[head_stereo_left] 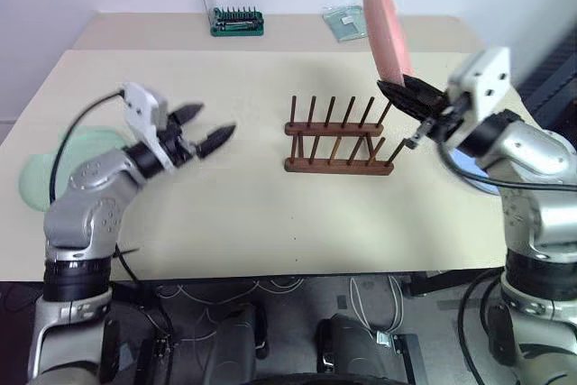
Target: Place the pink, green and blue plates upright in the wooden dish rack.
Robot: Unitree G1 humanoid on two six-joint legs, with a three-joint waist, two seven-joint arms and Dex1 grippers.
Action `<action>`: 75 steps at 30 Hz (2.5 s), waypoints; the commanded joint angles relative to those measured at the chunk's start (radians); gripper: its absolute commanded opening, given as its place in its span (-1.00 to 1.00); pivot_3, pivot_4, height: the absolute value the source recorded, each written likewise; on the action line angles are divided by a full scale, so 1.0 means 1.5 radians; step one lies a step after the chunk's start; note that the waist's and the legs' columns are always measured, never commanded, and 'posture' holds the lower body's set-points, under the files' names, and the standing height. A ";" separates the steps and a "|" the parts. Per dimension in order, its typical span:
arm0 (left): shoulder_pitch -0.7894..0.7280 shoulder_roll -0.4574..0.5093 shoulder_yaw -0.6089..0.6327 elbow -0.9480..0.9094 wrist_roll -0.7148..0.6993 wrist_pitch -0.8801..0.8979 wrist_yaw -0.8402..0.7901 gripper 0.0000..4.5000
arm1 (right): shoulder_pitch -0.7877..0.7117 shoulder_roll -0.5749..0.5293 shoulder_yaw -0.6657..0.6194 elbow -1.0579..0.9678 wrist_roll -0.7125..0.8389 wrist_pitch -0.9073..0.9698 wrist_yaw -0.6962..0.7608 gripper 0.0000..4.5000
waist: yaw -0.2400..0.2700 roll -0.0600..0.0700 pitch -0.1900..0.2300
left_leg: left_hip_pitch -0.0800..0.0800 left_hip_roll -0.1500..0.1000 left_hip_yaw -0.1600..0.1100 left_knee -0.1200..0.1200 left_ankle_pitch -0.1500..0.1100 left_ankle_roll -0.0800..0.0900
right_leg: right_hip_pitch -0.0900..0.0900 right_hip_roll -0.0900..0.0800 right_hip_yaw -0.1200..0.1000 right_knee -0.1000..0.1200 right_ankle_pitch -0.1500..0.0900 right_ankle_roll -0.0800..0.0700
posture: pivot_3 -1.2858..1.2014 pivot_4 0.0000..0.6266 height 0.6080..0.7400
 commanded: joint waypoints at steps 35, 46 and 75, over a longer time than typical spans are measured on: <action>0.066 -0.022 -0.084 -0.065 0.031 -0.054 -0.105 0.99 | 0.070 0.035 -0.102 0.089 0.289 0.057 -0.107 -1.00 | 0.002 0.002 0.000 | 0.000 0.000 0.000 0.000 0.000 0.001 | 0.000 0.000 0.000 -0.001 0.000 0.000 | 0.03 -0.52 0.94; 0.062 -0.024 -0.085 -0.082 0.028 -0.036 -0.093 1.00 | 0.070 0.039 -0.098 0.132 0.300 0.046 -0.104 -0.55 | 0.002 0.002 0.000 | 0.000 0.000 0.000 0.000 0.000 0.001 | 0.000 0.000 0.000 -0.001 0.000 0.000 | 0.03 -0.52 0.94; -0.063 -0.047 0.126 0.105 0.092 -0.059 0.198 1.00 | -0.016 -0.164 0.114 -0.063 0.101 -0.040 -0.068 0.54 | 0.001 0.004 0.001 | 0.000 0.000 0.000 0.000 0.000 0.001 | 0.000 0.000 0.000 0.000 0.000 0.000 | 0.03 -0.52 0.94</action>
